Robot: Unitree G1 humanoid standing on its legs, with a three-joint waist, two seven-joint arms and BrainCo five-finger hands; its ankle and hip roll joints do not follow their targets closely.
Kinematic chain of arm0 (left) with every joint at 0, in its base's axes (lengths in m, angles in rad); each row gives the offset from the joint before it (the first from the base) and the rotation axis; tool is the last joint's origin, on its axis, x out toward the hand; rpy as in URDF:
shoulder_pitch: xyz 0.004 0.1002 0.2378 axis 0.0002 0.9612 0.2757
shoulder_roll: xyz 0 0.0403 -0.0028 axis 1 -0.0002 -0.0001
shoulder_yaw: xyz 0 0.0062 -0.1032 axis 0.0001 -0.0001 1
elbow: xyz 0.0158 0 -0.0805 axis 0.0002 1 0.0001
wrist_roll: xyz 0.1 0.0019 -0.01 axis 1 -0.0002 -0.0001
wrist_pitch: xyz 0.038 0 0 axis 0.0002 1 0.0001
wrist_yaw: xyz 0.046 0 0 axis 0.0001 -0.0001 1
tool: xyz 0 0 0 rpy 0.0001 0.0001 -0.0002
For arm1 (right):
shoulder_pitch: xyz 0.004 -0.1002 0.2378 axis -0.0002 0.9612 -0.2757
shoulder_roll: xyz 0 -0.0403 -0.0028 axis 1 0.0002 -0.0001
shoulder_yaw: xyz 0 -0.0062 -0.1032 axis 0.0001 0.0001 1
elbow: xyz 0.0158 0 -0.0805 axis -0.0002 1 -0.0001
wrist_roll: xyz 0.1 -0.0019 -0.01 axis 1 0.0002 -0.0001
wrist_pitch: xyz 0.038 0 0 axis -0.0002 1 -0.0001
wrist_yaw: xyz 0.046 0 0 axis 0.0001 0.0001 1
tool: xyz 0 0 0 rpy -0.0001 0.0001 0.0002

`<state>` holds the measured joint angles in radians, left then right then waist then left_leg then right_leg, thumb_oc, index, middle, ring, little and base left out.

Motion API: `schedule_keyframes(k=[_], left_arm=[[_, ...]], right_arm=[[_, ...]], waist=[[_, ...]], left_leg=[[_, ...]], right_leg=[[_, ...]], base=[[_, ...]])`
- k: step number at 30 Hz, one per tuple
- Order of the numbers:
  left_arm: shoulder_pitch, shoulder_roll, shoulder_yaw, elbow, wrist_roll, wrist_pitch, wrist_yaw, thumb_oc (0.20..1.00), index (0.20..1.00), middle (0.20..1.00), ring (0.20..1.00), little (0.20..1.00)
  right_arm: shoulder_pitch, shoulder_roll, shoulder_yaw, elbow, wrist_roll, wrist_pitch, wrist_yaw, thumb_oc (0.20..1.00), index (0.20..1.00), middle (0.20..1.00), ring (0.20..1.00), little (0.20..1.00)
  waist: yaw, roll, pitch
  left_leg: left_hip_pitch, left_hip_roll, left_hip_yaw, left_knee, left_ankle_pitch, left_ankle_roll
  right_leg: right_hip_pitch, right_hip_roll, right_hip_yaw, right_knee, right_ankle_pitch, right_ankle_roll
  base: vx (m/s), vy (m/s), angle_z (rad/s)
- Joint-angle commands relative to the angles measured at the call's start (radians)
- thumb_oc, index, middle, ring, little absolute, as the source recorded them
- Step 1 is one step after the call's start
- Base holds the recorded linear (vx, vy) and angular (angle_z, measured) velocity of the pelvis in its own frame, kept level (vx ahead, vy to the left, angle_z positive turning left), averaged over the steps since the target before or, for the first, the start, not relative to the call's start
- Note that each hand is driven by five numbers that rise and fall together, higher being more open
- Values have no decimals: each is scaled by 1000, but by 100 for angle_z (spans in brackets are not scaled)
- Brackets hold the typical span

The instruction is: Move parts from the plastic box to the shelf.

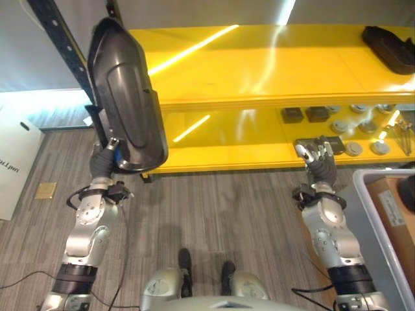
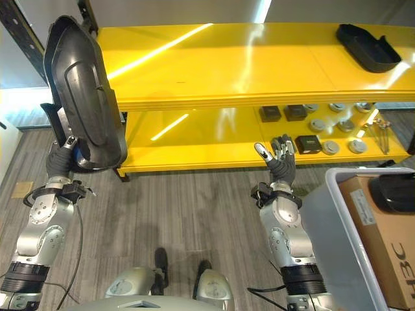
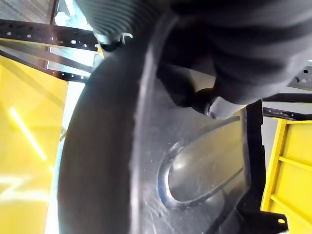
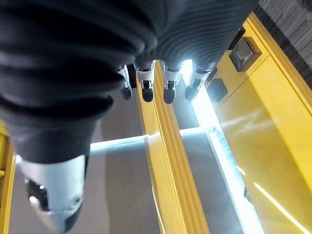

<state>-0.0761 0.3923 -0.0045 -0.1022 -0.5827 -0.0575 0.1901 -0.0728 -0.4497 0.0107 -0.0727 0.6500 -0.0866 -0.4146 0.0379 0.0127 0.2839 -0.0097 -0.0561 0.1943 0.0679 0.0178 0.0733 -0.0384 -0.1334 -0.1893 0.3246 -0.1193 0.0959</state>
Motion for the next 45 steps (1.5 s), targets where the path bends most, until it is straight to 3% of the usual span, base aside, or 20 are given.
schedule_keyframes(k=[1,3,5,8,12,13,15,17,18,19,22,25,28,30,32,34,39,40,43,45], left_arm=[[-31,71,34,-96,24,-33,-60,200,200,200,200,200],[-27,76,37,-110,26,-30,-51,200,200,200,200,200],[-22,73,37,-135,11,-6,-35,200,200,200,200,200],[-24,68,22,-132,0,1,-35,200,200,200,200,200],[-27,64,16,-134,-5,16,-87,200,200,200,200,200],[-30,65,14,-135,-5,20,-102,200,200,200,200,200],[-46,66,-2,-138,10,17,-127,200,200,200,200,200],[-39,65,2,-149,15,12,-100,200,200,200,200,200],[-40,66,4,-148,13,12,-98,200,200,200,200,200],[-43,72,5,-142,5,8,-89,200,200,200,200,200],[-67,88,-3,-118,-5,-19,-85,200,200,200,200,200],[-44,86,-5,-120,-9,-53,-83,200,200,200,200,200],[-21,71,3,-144,-41,-51,-82,200,200,200,200,200],[-53,47,-23,-161,-66,-27,-44,200,200,200,200,200],[-90,36,-31,-164,-92,8,-20,200,200,200,200,200],[-101,32,-26,-151,-64,22,-15,200,200,200,200,200],[-63,16,-1,-139,-86,31,-31,200,200,200,200,200],[-45,16,7,-136,-92,29,-45,200,200,200,200,200],[-26,5,11,-134,-77,17,-49,200,200,200,200,200],[-28,0,17,-137,-75,24,-51,200,200,200,200,200]], right_arm=[[-22,4,-15,-70,16,-57,-13,1000,1000,1000,1000,1000],[-17,14,-16,-79,12,-73,-11,1000,1000,1000,1000,1000],[-15,24,-24,-96,-32,-85,-24,1000,1000,1000,1000,1000],[-10,14,-32,-92,-52,-78,-3,1000,1000,1000,1000,1000],[2,-13,-55,-87,-5,-64,24,1000,1000,1000,1000,1000],[6,-15,-59,-86,5,-64,27,1000,1000,1000,1000,1000],[33,-14,-66,-95,16,-76,27,1000,1000,1000,1000,1000],[67,4,-70,-111,4,-52,70,1000,1000,1000,1000,1000],[67,5,-71,-110,3,-50,73,1000,1000,1000,1000,1000],[65,12,-72,-103,4,-42,91,1000,1000,1000,1000,1000],[67,2,-105,-83,19,-35,136,1000,1000,1000,1000,1000],[111,11,-146,-114,28,-2,182,1000,1000,1000,1000,1000],[156,-5,-169,-142,35,16,231,1000,1000,1000,1000,1000],[101,-42,-160,-99,33,3,215,1000,1000,1000,1000,1000],[49,-71,-133,-68,38,-7,187,1000,1000,1000,1000,1000],[55,-76,-121,-70,45,2,174,1000,1000,1000,1000,1000],[95,-71,-114,-55,32,12,203,1000,1000,1000,1000,1000],[111,-73,-117,-56,24,7,208,1000,1000,1000,1000,1000],[121,-71,-117,-23,31,-31,240,1000,1000,1000,1000,1000],[111,-65,-115,-8,18,-34,244,1000,1000,1000,1000,1000]], waist=[[14,-20,-60],[15,-20,-58],[23,-23,-70],[13,-31,-79],[11,-39,-93],[9,-40,-94],[-13,-32,-80],[-51,-15,-39],[-50,-14,-39],[-59,-21,-35],[-99,-50,-20],[-132,-59,1],[-149,-77,-24],[-156,-89,-44],[-143,-94,-50],[-143,-94,-51],[-161,-78,-75],[-165,-78,-84],[-148,-82,-81],[-142,-82,-76]], left_leg=[[-39,31,-49,66,-70,-26],[-36,37,-39,71,-73,-32],[-31,55,-24,60,-67,-44],[-37,64,-29,27,-40,-58],[-60,58,-36,8,-30,-60],[-65,55,-34,7,-30,-55],[-70,55,-19,13,-39,-23],[-46,62,-19,62,-72,4],[-48,65,-17,63,-70,2],[-39,68,-16,73,-78,-9],[-4,89,-56,92,-124,-50],[49,149,-53,117,-158,-56],[73,195,-38,103,-163,-74],[71,287,-33,137,-156,-115],[41,364,-18,184,-115,-137],[-11,407,-26,249,-53,-144],[-10,460,-29,283,81,-184],[-4,465,-32,308,138,-203],[-85,355,-103,432,121,-177],[-146,301,-90,457,135,-168]], right_leg=[[-5,-70,-25,109,109,51],[-7,-73,-35,79,106,54],[33,-61,-52,-36,93,57],[59,-27,-29,-125,78,58],[86,-11,-16,-144,59,58],[82,-12,-15,-125,64,62],[2,-19,0,74,99,75],[-213,-43,53,406,173,75],[-221,-40,55,399,178,72],[-227,-46,63,290,189,68],[-179,-42,133,-304,265,90],[-198,-56,169,-402,320,117],[-148,-58,173,-373,298,129],[-162,-33,161,-172,225,95],[-178,-7,114,-71,152,52],[-171,20,87,-44,121,18],[-134,73,57,-70,93,-31],[-101,92,57,-119,96,-50],[-41,124,98,-196,111,-74],[-6,139,107,-228,118,-84]], base=[[118,55,3],[134,-31,-22],[139,-121,-53],[70,-72,-43],[45,-38,-29],[28,-22,-14],[42,21,-15],[113,0,-33],[171,-170,-45],[206,-282,-25],[352,-462,-21],[443,-445,12],[401,-389,33],[500,-634,47],[410,-596,55],[244,-380,38],[252,-217,9],[309,-156,19],[176,-82,-2],[175,0,-20]])
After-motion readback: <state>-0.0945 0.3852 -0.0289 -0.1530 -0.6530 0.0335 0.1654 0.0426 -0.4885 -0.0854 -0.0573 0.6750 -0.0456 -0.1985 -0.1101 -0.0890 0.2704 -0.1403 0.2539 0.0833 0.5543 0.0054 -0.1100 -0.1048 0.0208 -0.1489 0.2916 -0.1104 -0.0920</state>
